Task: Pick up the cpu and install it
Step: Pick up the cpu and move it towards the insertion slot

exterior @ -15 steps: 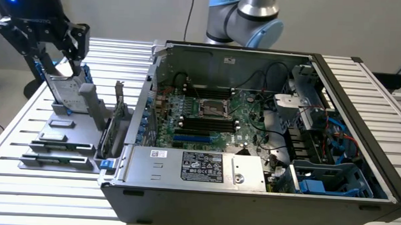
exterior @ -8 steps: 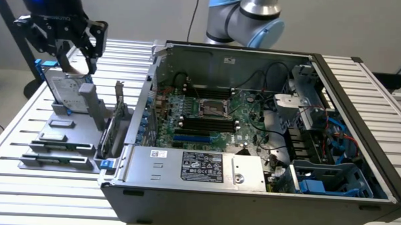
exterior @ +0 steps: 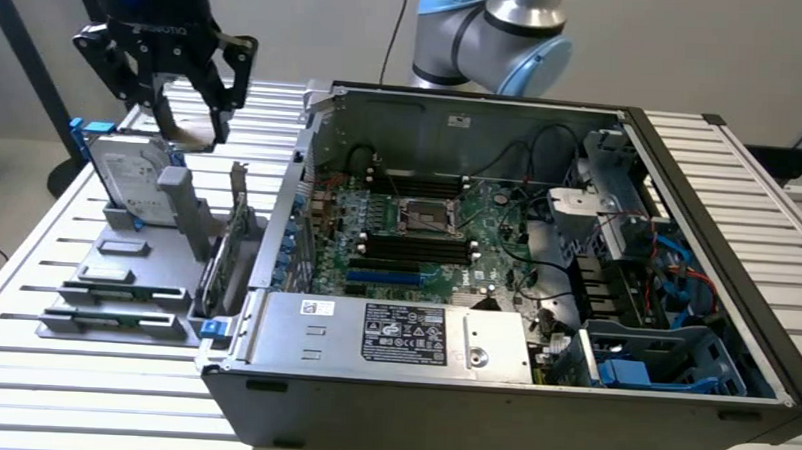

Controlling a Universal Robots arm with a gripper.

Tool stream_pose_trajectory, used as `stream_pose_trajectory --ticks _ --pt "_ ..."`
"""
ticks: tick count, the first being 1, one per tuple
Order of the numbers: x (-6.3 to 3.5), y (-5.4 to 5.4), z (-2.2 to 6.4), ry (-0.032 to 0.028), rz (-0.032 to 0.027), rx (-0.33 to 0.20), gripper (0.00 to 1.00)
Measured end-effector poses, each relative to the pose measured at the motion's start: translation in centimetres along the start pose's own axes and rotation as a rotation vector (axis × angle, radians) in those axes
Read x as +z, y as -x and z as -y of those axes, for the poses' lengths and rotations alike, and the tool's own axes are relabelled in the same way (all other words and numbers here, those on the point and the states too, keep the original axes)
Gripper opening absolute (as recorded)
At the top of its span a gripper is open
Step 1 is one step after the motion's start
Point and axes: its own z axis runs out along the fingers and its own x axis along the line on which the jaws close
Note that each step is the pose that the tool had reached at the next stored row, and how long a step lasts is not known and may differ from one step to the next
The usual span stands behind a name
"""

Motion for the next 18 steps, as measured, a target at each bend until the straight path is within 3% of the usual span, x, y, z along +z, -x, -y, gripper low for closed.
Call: stream_pose_trajectory --ticks 8,18 --pt "-0.75 3.6 -0.07 0.0000 0.0000 0.000 0.54" --pt "-0.92 8.2 -0.57 0.0000 -0.0001 0.000 0.54"
